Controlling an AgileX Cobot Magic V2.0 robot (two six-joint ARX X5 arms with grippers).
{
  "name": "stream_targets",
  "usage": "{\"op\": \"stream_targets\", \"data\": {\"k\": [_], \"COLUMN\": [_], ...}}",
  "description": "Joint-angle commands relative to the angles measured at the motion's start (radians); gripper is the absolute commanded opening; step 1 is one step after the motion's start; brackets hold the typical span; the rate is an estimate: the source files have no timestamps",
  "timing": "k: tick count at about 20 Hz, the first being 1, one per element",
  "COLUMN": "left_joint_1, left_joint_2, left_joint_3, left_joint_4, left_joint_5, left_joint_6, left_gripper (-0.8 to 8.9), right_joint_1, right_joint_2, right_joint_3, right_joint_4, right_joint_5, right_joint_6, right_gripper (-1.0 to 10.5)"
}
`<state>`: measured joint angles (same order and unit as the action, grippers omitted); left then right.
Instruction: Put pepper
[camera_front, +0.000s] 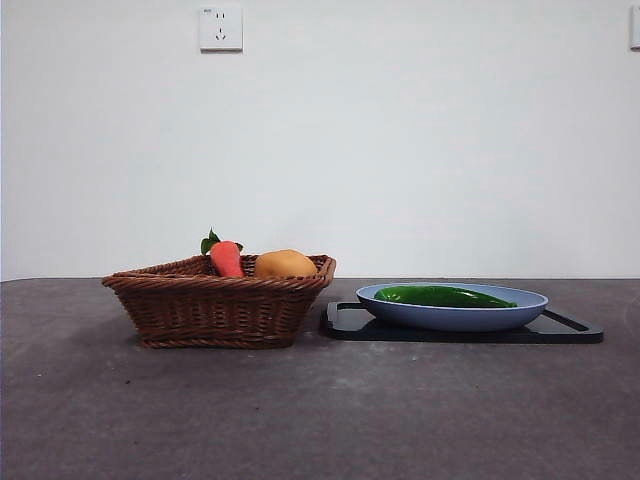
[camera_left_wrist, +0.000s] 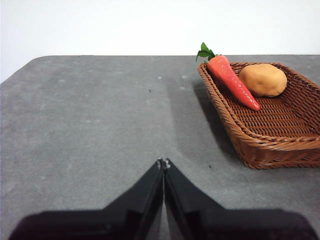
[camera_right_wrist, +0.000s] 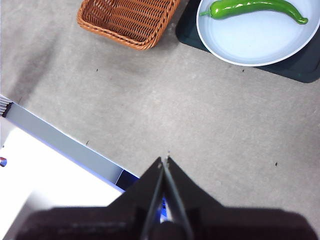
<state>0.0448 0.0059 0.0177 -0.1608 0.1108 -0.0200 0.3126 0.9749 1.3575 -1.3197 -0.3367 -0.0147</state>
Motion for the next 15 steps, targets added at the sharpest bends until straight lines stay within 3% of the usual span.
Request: {"op": "stream_targets", "data": {"k": [1, 8, 9, 12, 15], "left_joint_1": [0.002, 0.002, 0.003, 0.003, 0.002], "left_joint_2": [-0.004, -0.004, -0.004, -0.004, -0.004], "left_joint_3": [-0.010, -0.010, -0.010, -0.010, -0.010], "left_joint_4": [0.011, 0.011, 0.011, 0.011, 0.011], "left_joint_5": [-0.002, -0.002, -0.002, -0.002, -0.002], "left_joint_6": [-0.006, -0.006, -0.006, -0.006, -0.006], "left_gripper": [0.08, 0.08, 0.08, 0.08, 0.08], "right_joint_1": [0.002, 0.003, 0.001, -0.054, -0.106], "right_joint_2": [0.008, 0.008, 0.005, -0.073, -0.209], "right_joint_3": [0.016, 0.016, 0.016, 0.003, -0.103], "right_joint_4": [0.007, 0.007, 0.018, 0.196, 0.477], "right_joint_5": [0.002, 0.002, 0.008, 0.014, 0.014], "right_joint_6": [0.006, 0.005, -0.029, -0.056, -0.003], "right_gripper": [0.0, 0.0, 0.0, 0.0, 0.0]}}
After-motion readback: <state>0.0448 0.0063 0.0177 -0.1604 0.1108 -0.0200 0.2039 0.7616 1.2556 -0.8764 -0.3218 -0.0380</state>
